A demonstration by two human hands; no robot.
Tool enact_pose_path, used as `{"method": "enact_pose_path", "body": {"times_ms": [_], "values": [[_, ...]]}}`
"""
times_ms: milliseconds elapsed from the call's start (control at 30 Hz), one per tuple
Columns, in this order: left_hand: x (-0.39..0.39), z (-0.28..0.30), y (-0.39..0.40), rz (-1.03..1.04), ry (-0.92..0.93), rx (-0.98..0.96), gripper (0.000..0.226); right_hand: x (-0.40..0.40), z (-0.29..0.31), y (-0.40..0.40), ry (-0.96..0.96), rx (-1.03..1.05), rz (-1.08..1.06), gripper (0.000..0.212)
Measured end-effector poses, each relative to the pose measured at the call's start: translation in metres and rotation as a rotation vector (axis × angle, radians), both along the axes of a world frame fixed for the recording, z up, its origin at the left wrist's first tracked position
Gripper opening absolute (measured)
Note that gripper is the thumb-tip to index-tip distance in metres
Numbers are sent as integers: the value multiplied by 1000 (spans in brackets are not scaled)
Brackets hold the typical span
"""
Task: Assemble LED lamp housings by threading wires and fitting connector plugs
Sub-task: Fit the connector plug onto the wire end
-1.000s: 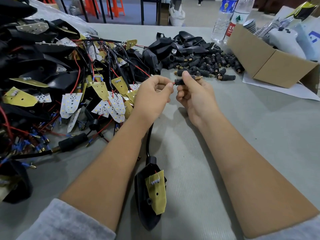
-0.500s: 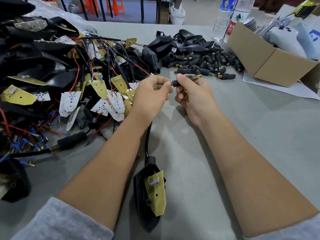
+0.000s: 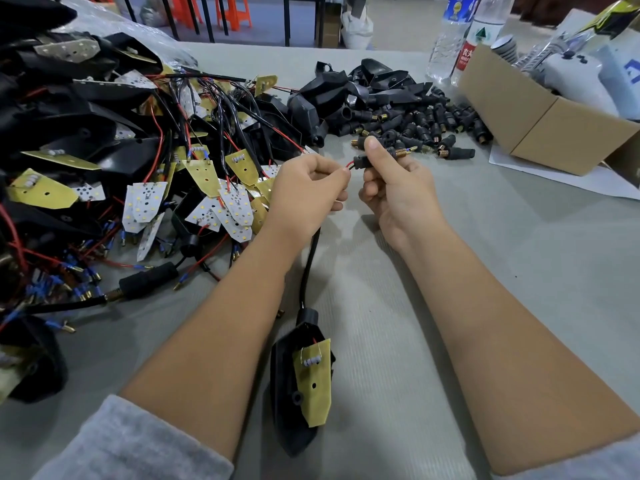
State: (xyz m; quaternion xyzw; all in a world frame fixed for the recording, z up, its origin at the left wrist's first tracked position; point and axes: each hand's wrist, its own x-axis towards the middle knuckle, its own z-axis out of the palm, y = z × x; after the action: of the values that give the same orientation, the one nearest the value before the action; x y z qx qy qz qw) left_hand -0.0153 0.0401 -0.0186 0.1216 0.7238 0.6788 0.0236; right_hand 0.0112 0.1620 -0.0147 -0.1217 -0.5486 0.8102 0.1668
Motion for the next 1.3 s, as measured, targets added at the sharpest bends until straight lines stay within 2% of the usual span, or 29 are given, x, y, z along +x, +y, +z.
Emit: {"method": "enact_pose_path", "body": {"times_ms": [133, 400, 700, 867, 933, 1133, 1233, 1300], "values": [[0, 0, -3, -31, 58, -30, 5, -1, 0, 1, 6, -8, 18, 22], [1, -1, -1, 11, 241, -147, 7, -2, -1, -2, 7, 39, 9, 22], [4, -3, 6, -6, 420, -225, 7, -1, 1, -3, -5, -58, -44, 25], [3, -2, 4, 15, 426, -208, 9, 0, 4, -1, -30, -9, -29, 43], [5, 0, 3, -7, 435, -187, 10, 1, 5, 1, -45, -8, -29, 44], [3, 2, 3, -36, 255, -54, 14, 1, 7, 1, -11, -32, 38, 28], [-4, 0, -2, 10, 141, -2, 13, 2, 7, 1, 58, -90, 106, 7], [-7, -1, -5, 28, 94, 20, 14, 1, 6, 2, 60, -101, 93, 13]]}}
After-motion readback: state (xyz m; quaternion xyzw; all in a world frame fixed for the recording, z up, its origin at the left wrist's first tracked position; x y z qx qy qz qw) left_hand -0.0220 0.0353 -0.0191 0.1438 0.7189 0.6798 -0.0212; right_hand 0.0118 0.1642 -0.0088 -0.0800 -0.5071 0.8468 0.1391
